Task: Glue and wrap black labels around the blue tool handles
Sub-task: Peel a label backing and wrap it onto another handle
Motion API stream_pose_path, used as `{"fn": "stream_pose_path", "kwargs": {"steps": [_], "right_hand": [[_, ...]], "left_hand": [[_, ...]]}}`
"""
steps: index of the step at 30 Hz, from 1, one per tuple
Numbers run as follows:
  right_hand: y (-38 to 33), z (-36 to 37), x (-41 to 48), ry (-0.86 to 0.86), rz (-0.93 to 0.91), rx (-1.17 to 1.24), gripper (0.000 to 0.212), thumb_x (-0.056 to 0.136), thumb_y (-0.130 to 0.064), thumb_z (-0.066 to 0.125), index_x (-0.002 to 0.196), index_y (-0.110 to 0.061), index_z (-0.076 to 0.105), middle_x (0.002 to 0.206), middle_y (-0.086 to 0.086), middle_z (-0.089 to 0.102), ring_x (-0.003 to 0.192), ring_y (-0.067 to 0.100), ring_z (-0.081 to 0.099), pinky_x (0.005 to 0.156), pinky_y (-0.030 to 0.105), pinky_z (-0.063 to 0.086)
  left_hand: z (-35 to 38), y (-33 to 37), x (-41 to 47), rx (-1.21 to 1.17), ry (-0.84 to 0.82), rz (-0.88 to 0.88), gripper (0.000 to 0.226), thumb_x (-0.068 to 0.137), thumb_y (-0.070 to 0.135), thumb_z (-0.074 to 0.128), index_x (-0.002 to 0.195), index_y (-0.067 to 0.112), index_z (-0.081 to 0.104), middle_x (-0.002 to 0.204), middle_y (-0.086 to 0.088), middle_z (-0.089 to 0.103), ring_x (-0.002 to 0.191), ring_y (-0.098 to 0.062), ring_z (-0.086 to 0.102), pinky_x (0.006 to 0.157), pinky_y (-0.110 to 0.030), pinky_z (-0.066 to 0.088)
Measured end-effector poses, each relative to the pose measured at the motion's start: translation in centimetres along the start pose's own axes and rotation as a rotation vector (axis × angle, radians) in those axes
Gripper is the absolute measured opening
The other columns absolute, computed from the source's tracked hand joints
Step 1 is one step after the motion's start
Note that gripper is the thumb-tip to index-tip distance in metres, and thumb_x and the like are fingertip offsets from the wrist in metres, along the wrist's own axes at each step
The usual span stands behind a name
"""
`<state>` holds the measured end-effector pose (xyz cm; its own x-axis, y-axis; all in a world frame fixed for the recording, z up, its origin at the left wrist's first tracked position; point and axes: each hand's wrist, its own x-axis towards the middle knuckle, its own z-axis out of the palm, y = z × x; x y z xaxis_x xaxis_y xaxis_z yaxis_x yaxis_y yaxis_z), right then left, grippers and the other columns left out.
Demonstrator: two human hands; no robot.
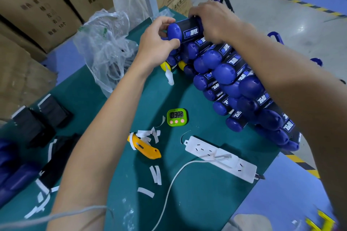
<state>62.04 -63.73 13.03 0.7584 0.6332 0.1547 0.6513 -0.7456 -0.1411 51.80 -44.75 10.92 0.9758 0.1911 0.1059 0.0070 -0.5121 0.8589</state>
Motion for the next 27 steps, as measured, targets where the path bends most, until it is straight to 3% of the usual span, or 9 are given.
{"fn": "stream_pose_path", "kwargs": {"steps": [5,10,13,16,21,24,27], "right_hand": [[-0.3,-0.7,0.0,-0.109,0.097,0.048,0.053,0.080,0.004,0.060,0.128,-0.017,0.058,0.101,0.012,0.058,0.092,0.034,0.050,0.068,0.038,0.037],[-1.2,-0.9,-0.1,-0.065,0.084,-0.045,0.044,0.083,0.013,0.055,0.121,-0.010,0.055,0.086,0.008,0.049,0.080,0.034,0.048,0.057,0.035,0.031],[-2.5,-1.6,0.6,0.041,0.065,-0.105,0.041,0.086,0.011,0.053,0.122,-0.009,0.054,0.092,0.015,0.051,0.079,0.039,0.051,0.065,0.044,0.036],[-4.2,-2.2,2.8,0.100,-0.014,-0.217,0.037,0.089,0.007,0.054,0.124,-0.006,0.052,0.109,0.026,0.063,0.095,0.048,0.062,0.066,0.047,0.038],[-6.4,-0.8,6.6,0.002,-0.076,-0.315,0.036,0.096,0.005,0.048,0.130,-0.005,0.053,0.122,0.029,0.062,0.111,0.048,0.061,0.076,0.053,0.046],[-6.8,0.6,7.8,-0.047,-0.080,-0.344,0.038,0.099,0.001,0.044,0.135,-0.007,0.054,0.130,0.028,0.060,0.118,0.047,0.059,0.087,0.055,0.049],[-6.3,1.5,9.1,-0.063,-0.073,-0.357,0.039,0.098,0.001,0.043,0.135,-0.008,0.054,0.129,0.028,0.060,0.116,0.049,0.060,0.087,0.056,0.048]], "left_hand": [[0.2,0.3,0.1,0.015,0.001,0.007,0.066,0.066,0.025,0.071,0.131,0.034,0.064,0.123,0.015,0.068,0.110,-0.006,0.063,0.098,-0.025,0.051],[0.2,0.6,0.3,-0.041,0.013,0.032,0.062,0.071,0.011,0.071,0.131,0.024,0.062,0.126,0.011,0.068,0.112,0.000,0.065,0.103,-0.034,0.054],[-1.1,0.9,1.2,-0.073,0.060,0.068,0.059,0.069,0.006,0.071,0.124,0.026,0.064,0.122,0.007,0.071,0.110,-0.009,0.069,0.101,-0.036,0.056],[-2.7,0.7,2.4,-0.065,0.097,0.036,0.053,0.071,0.016,0.075,0.120,0.034,0.063,0.120,0.011,0.070,0.106,-0.008,0.069,0.095,-0.030,0.058],[-2.8,-1.7,4.2,-0.024,0.163,-0.107,0.045,0.081,0.027,0.077,0.123,0.028,0.063,0.121,0.006,0.068,0.105,-0.011,0.066,0.094,-0.024,0.053],[-2.5,-3.1,4.9,-0.044,0.224,-0.162,0.036,0.080,0.028,0.077,0.115,0.028,0.066,0.111,0.008,0.071,0.097,-0.008,0.068,0.079,-0.015,0.050],[-2.9,-4.4,5.8,-0.115,0.211,-0.251,0.043,0.075,0.027,0.077,0.117,0.021,0.069,0.109,0.007,0.073,0.097,-0.011,0.070,0.082,-0.025,0.056]]}}
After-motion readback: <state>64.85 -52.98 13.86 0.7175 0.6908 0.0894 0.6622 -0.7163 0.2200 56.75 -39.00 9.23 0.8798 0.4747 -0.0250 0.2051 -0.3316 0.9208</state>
